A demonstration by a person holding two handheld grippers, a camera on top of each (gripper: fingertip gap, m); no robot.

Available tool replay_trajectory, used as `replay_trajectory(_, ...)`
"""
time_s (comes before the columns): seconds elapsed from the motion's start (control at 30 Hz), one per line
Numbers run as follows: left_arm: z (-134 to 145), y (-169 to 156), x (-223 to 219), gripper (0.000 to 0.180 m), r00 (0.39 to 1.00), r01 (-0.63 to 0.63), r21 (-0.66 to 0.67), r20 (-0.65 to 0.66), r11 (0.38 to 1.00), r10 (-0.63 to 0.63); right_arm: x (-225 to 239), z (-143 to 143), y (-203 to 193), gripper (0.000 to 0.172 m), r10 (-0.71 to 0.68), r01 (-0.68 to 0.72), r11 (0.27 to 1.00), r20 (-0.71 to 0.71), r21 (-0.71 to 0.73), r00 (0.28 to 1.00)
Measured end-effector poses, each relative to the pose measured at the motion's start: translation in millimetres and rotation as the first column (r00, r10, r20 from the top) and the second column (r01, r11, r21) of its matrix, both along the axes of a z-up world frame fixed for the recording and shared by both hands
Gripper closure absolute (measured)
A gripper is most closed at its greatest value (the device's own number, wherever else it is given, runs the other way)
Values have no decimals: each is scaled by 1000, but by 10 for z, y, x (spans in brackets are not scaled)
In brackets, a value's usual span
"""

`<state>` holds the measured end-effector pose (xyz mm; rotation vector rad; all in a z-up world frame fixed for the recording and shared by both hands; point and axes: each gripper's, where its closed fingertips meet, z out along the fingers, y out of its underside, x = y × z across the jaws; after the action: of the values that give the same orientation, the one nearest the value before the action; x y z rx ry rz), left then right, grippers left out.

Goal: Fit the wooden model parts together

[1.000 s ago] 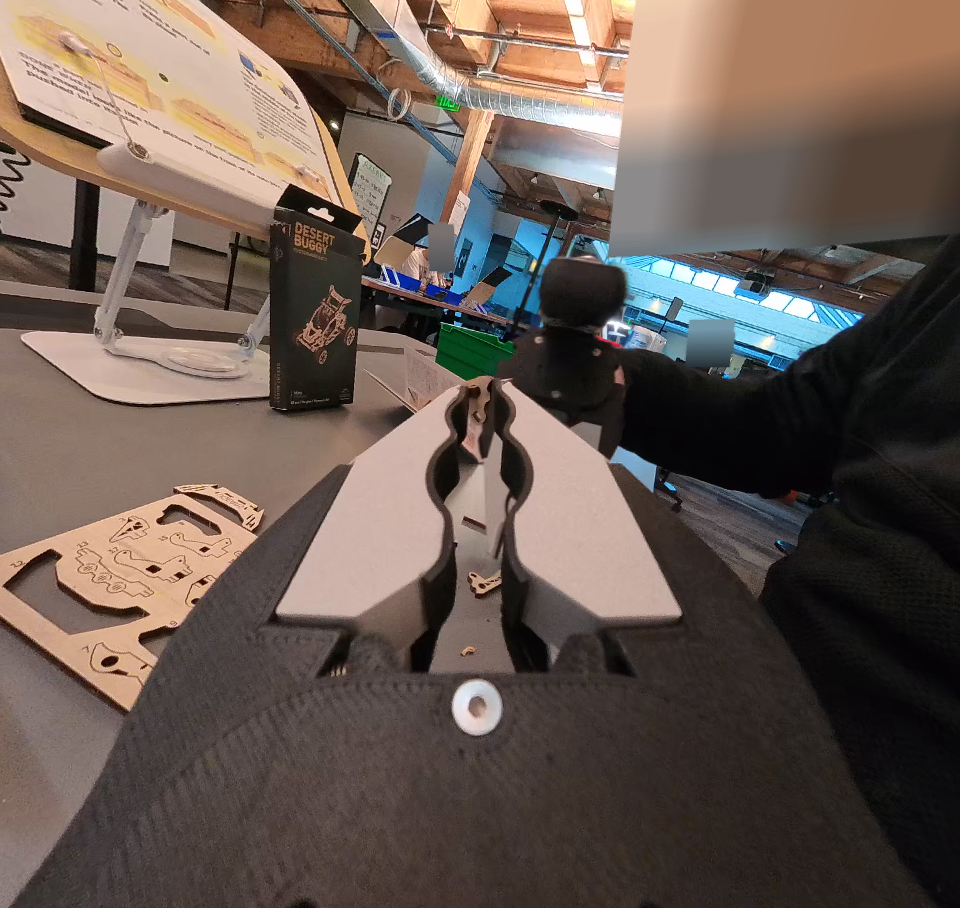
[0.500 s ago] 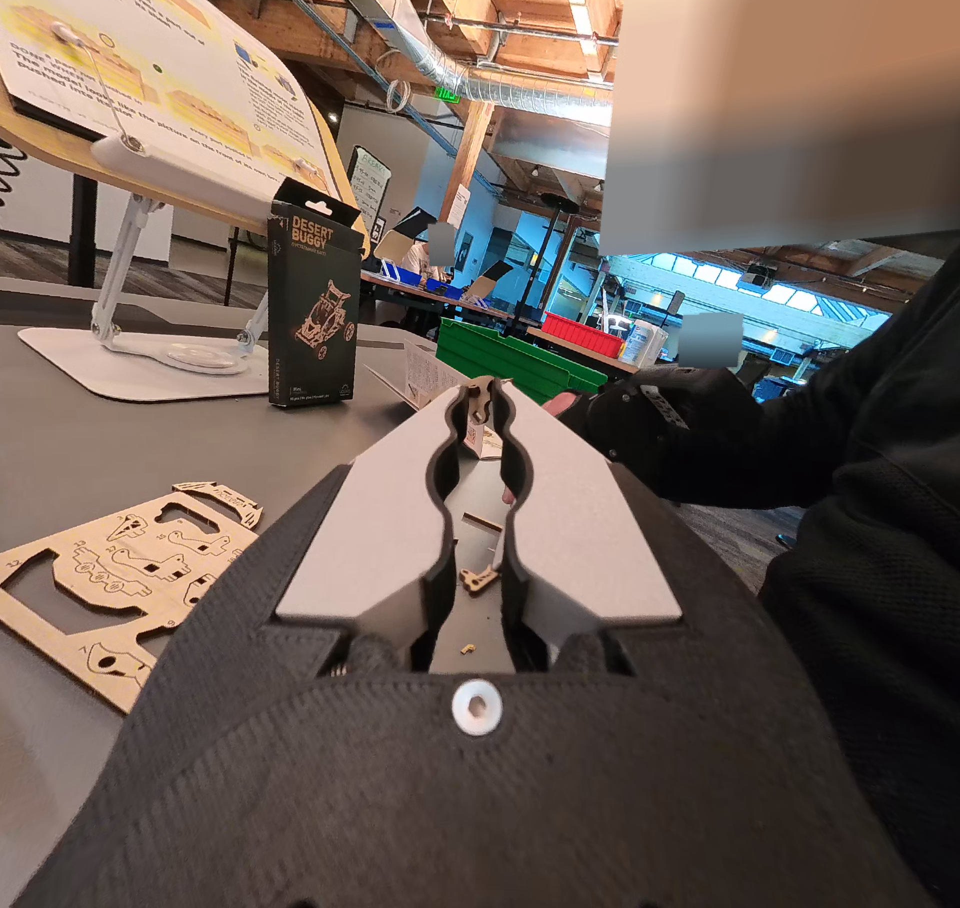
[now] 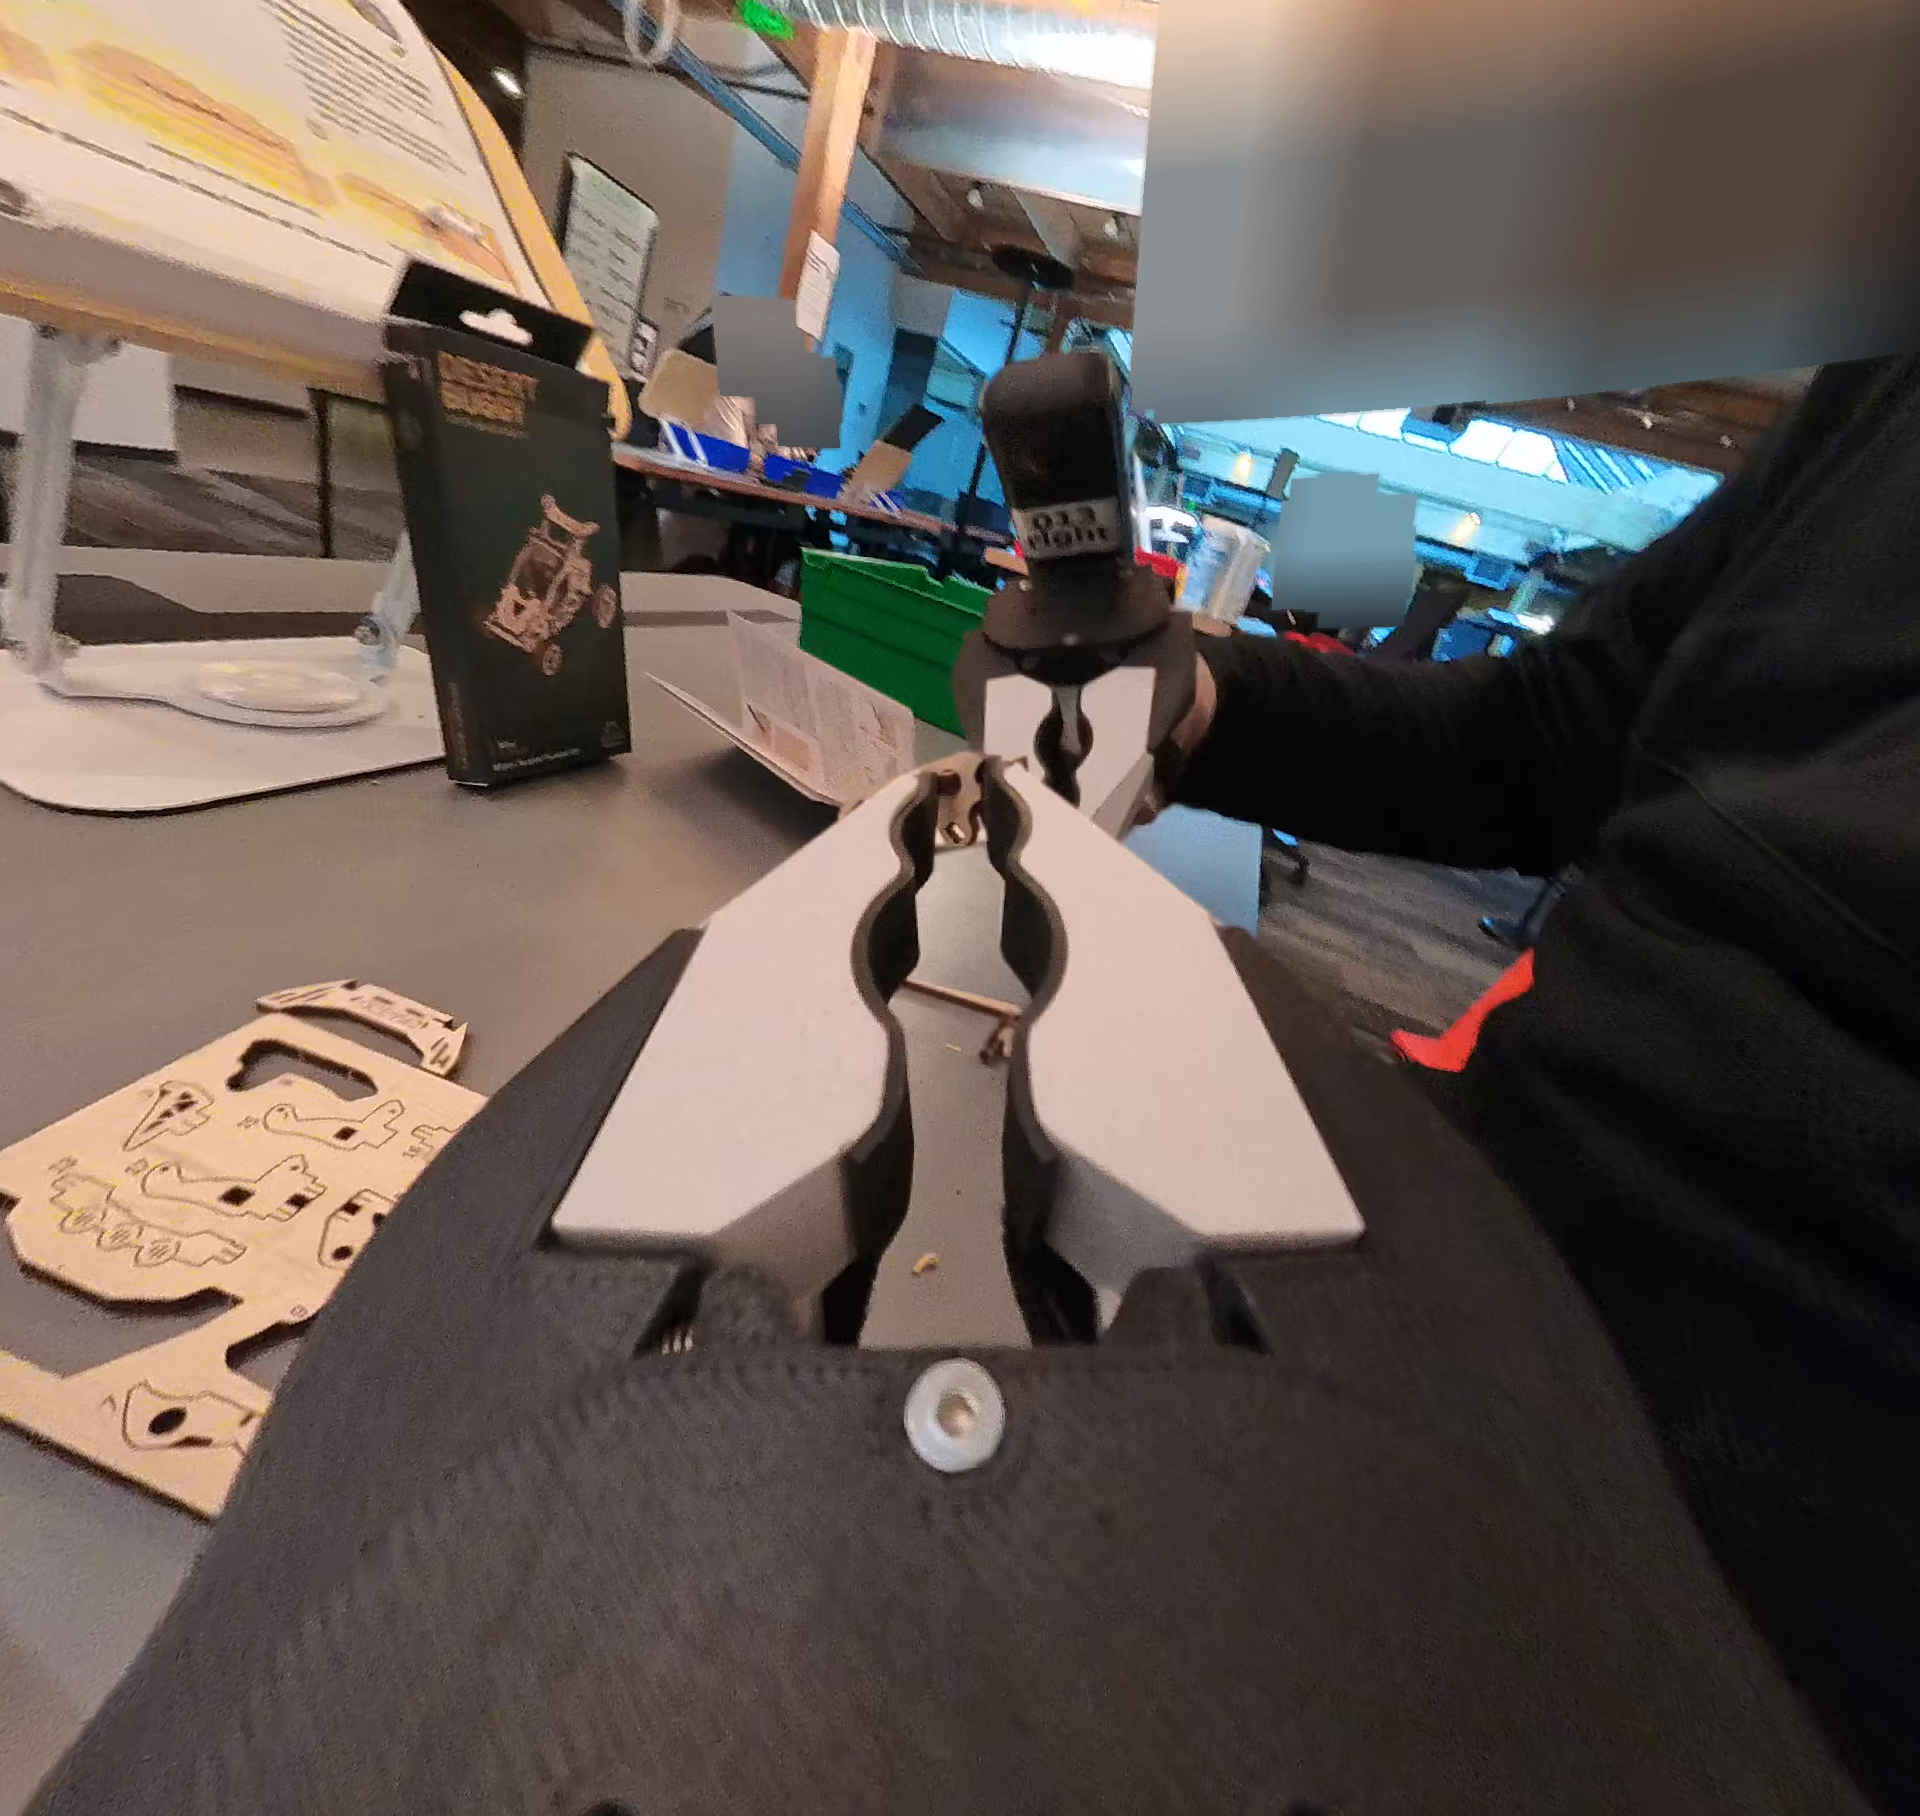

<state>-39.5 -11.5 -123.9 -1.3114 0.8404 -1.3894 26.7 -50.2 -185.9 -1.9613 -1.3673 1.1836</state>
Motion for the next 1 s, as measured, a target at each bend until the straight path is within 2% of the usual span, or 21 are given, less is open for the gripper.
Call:
replay_trajectory(0.07, -27, -20, 36, 174, 999, 29, 9, -32, 1000, -29, 48, -90, -43, 172, 44, -52, 995, 93, 85, 995)
replay_trajectory(0.13, -65, -39, 73, 174, 997, 44, 14, -57, 999, -43, 124, -210, -58, 172, 64, -120, 959, 217, 257, 974)
replay_trajectory(0.17, -80, -47, 90, 174, 997, 48, 13, -61, 999, -47, 142, -234, -107, 169, 77, -150, 944, 246, 295, 966)
replay_trajectory(0.23, -104, -57, 116, 174, 996, 55, 11, -69, 998, -54, 210, -315, -202, 154, 76, -178, 935, 317, 307, 945)
replay_trajectory(0.3, -102, -61, 122, 174, 996, 55, 12, -70, 998, -54, 338, -442, -191, 152, -27, -104, 949, 404, 299, 914)
replay_trajectory(0.33, -98, -61, 120, 174, 996, 53, 12, -69, 999, -52, 388, -480, -166, 157, -106, -22, 957, 418, 290, 902)
replay_trajectory(0.4, -93, -64, 125, 174, 997, 51, 11, -64, 999, -50, 371, -499, -221, 161, -216, 139, 965, 373, 223, 902)
replay_trajectory(0.47, -101, -76, 151, 174, 996, 54, 12, -70, 998, -53, 378, -579, -233, 155, -331, 271, 941, 376, 204, 865)
replay_trajectory(0.53, -112, -87, 181, 174, 995, 57, 14, -79, 998, -56, 320, -590, -252, 150, -413, 361, 910, 344, 205, 843)
replay_trajectory(0.63, -113, -112, 207, 174, 995, 62, 17, -78, 998, -60, 300, -643, -229, 151, -489, 422, 871, 363, 253, 793)
replay_trajectory(0.77, -96, -122, 197, 174, 996, 64, 15, -61, 998, -63, 310, -695, -151, 166, -529, 403, 840, 391, 362, 753)
replay_trajectory(0.93, -84, -117, 178, 174, 997, 68, 1, -43, 998, -68, 291, -643, -176, 166, -488, 348, 851, 346, 393, 801)
replay_trajectory(1.0, -86, -105, 182, 174, 997, 67, -15, -40, 998, -67, 263, -481, -155, 166, -467, 335, 843, 263, 421, 844)
